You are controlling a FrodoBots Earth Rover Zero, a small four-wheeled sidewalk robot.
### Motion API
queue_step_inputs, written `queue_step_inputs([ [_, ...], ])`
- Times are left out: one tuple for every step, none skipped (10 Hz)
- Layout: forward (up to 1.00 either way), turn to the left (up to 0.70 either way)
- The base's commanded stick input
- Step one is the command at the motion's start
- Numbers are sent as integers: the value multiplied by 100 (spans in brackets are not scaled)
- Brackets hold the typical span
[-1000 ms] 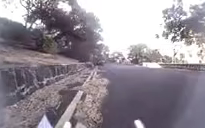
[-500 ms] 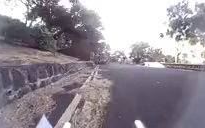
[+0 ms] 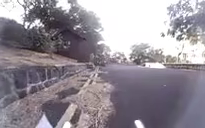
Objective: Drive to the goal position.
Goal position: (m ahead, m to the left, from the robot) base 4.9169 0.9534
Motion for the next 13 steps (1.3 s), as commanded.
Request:
queue_step_inputs([
  [67, 2],
  [67, 2],
  [67, 2],
  [67, 2],
  [67, 2],
  [67, 2],
  [67, 2],
  [67, 2],
  [67, 2],
  [67, 2],
  [67, 2],
  [67, 2],
  [67, 2],
])
